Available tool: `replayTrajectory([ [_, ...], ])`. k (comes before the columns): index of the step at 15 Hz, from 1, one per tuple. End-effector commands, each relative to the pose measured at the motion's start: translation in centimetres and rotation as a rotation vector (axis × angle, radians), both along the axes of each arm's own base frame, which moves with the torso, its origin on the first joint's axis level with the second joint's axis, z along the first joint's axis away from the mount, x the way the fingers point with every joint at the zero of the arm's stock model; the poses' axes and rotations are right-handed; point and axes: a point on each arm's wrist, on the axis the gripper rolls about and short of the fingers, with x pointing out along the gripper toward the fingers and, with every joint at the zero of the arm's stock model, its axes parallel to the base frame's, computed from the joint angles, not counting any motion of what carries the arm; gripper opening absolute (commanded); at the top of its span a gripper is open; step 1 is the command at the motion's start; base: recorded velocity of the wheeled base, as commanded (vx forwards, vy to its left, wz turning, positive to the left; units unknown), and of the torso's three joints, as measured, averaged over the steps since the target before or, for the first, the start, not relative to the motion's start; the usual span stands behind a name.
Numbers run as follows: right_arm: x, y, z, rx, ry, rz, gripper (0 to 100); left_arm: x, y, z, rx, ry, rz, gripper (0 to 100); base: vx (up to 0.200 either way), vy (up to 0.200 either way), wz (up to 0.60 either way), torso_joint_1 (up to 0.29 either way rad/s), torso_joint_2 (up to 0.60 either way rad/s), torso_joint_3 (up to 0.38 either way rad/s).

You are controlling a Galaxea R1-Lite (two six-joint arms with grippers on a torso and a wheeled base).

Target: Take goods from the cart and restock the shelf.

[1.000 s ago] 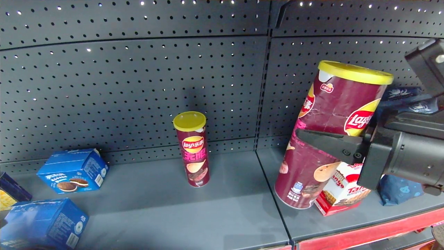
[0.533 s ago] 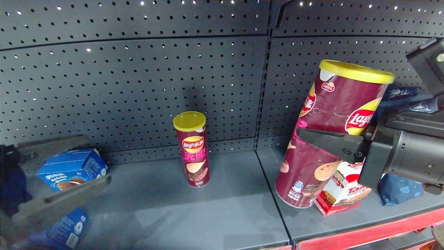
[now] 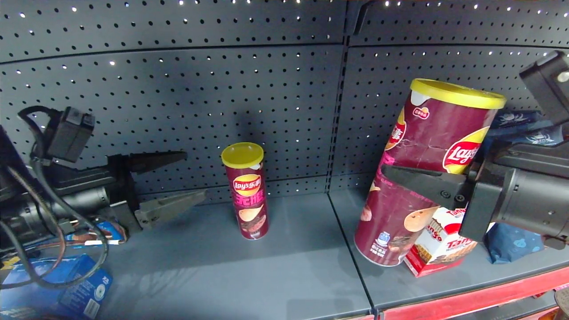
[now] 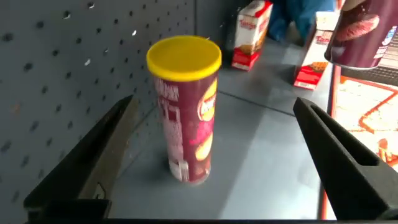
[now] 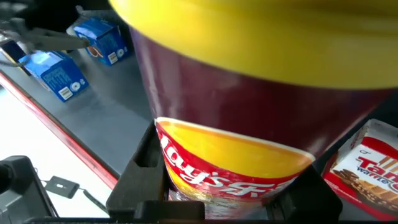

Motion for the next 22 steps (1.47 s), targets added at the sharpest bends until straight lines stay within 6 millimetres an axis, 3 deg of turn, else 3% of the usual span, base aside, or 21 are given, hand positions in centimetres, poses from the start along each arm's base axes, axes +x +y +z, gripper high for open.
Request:
replayTrajectory([
  [1, 0.0, 0.0, 0.0, -0.001, -0.001, 0.000, 0, 2.8, -0.2, -1.9, -0.002, 0.056, -0.039, 100, 0.000, 0.000, 0.00, 0.000, 0.00, 0.000],
  [9, 0.3, -0.4, 0.0, 0.001, -0.002, -0.026, 0, 6.7, -0.4, -4.1, -0.005, 0.113, -0.111, 100, 0.000, 0.000, 0.00, 0.000, 0.00, 0.000],
  [16, 0.4, -0.4, 0.0, 0.000, 0.000, -0.026, 0, 8.7, -0.5, -5.3, -0.011, 0.138, -0.168, 100, 0.000, 0.000, 0.00, 0.000, 0.00, 0.000],
  [22, 0.3, -0.5, 0.0, 0.001, -0.002, -0.029, 0, 10.5, -0.9, -5.1, -0.015, 0.112, -0.221, 100, 0.000, 0.000, 0.00, 0.000, 0.00, 0.000],
])
